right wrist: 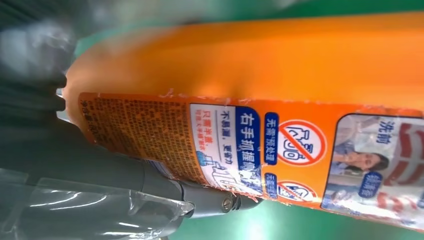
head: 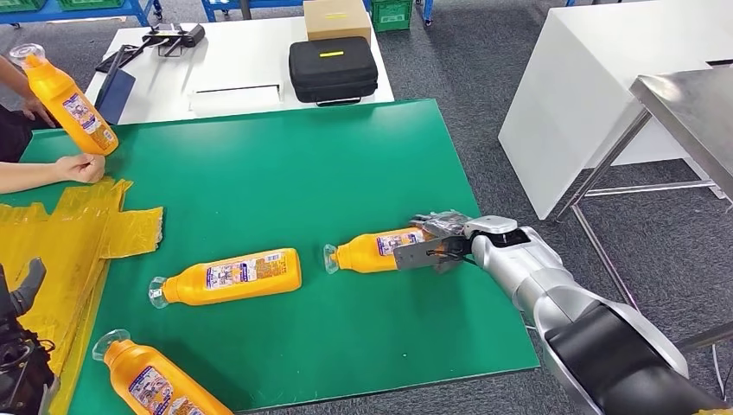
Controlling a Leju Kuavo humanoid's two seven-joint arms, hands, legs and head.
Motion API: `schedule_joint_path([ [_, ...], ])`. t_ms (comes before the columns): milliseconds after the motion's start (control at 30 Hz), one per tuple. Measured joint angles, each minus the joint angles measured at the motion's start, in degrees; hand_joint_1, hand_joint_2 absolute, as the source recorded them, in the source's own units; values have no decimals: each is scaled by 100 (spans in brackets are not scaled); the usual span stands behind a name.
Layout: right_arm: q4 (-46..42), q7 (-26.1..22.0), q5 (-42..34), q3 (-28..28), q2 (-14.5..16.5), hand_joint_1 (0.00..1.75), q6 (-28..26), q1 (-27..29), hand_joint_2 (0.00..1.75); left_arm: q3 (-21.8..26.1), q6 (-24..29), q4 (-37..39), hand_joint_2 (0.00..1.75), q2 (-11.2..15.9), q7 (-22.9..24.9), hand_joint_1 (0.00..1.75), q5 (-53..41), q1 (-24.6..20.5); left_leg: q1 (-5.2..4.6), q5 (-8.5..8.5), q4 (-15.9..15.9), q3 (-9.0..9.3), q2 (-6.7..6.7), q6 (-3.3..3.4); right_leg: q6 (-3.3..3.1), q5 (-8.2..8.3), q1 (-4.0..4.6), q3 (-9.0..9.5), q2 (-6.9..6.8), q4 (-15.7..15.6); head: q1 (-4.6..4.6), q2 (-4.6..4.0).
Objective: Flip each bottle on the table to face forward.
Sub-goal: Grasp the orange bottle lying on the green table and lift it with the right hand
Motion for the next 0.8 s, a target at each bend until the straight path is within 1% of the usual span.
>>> schedule_joint_path([
  [67,11,119,35,57,19,175,-39,2,175,-2,10,26,175,0,0,0,-10,-15,1,-2,-1,13,0,-1,-1,-2,1,12,0,-1,0,0],
  [133,14,256,22,91,43,175,-192,22,175,-4,2,55,175,0,0,0,-14,-43,1,-4,-1,21,1,-2,-1,-3,2,21,0,-2,0,0],
  [233,16,388,-126,98,68,175,-572,86,175,-5,-118,79,175,-1,0,0,-4,-75,-1,-4,-2,25,1,-2,-2,-2,1,25,0,-3,1,0],
  [300,16,339,-301,62,66,175,-828,135,175,-7,-303,80,175,-8,0,0,53,-81,-3,-3,-1,26,1,-1,-2,2,0,25,1,-3,1,0],
  [400,-9,205,-612,-87,57,175,-1233,226,175,1,-752,80,175,-42,0,0,286,-113,-3,1,-1,24,1,1,-4,7,-1,25,0,-3,1,0],
  [500,-100,94,-941,-340,60,175,-1608,347,175,55,-1361,80,175,-92,0,0,584,-167,-2,3,0,16,1,3,-9,11,-1,19,-1,0,1,0],
  [667,-236,11,-1153,-672,74,175,-1841,428,175,146,-1779,80,175,-160,0,0,747,-229,1,3,0,6,3,3,-13,13,1,6,2,1,-1,0],
  [733,-324,-53,-1320,-826,95,175,-2063,464,175,187,-2119,80,175,-186,1,0,846,-254,1,3,0,-6,3,2,-14,13,1,-6,1,2,-1,0],
  [800,-465,-102,-1552,-1032,138,175,-2237,480,175,205,-2582,72,175,-219,41,0,1006,-299,1,4,0,-15,3,2,-14,13,1,-16,1,2,0,0],
])
